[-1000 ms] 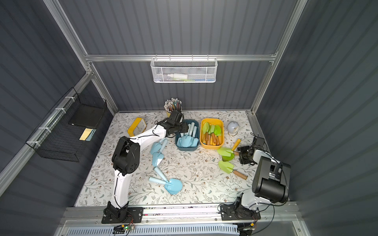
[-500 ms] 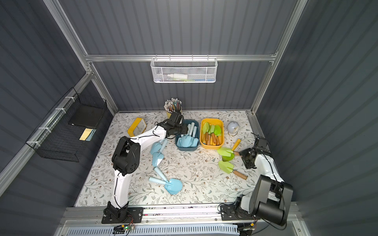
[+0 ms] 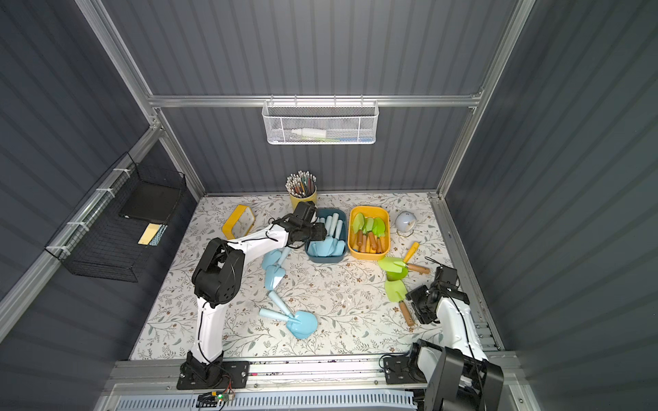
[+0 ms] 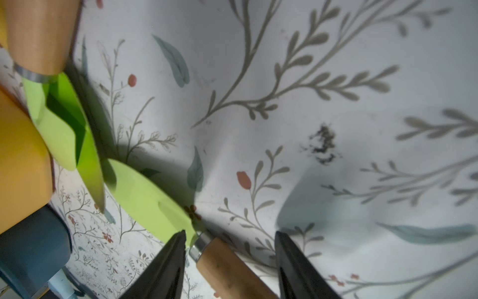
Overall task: Sort the small shovels by color and place them into the storage box
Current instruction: Pick up the shovel from the center of the board.
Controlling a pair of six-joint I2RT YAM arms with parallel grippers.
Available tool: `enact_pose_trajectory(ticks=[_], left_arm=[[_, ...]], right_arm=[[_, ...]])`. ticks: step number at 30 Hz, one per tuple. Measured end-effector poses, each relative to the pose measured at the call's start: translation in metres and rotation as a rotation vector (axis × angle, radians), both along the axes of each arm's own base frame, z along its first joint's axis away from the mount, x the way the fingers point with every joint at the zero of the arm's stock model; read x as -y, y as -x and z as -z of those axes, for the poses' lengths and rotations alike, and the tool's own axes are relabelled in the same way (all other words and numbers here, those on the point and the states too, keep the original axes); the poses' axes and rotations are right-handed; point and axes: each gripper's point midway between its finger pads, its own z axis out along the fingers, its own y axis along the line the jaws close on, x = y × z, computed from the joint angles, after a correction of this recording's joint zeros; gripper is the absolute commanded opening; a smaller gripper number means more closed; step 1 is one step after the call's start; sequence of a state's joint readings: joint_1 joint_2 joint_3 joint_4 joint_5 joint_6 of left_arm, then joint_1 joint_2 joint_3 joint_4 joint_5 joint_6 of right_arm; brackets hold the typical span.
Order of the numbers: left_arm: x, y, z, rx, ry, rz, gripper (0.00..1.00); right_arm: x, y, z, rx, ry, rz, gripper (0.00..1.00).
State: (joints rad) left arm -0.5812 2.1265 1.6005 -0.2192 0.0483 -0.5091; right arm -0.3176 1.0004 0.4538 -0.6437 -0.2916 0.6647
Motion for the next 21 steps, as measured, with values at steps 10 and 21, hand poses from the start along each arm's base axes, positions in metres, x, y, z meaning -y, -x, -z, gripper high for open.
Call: enact_pose_trajectory(ticks=[10, 21], left_arm=[[-0.003, 0.011, -0.007, 0.008, 0.02, 0.017, 0.54], [-0.004, 0.019, 0.0, 0.004, 0.015, 0.049, 0.54]], right_arm=[[-0.029, 0.031, 0.003, 0.005, -0.065, -0.053, 0.59], [-0.058, 0.048, 0.007, -0.088, -0.083, -0.143, 0.58]])
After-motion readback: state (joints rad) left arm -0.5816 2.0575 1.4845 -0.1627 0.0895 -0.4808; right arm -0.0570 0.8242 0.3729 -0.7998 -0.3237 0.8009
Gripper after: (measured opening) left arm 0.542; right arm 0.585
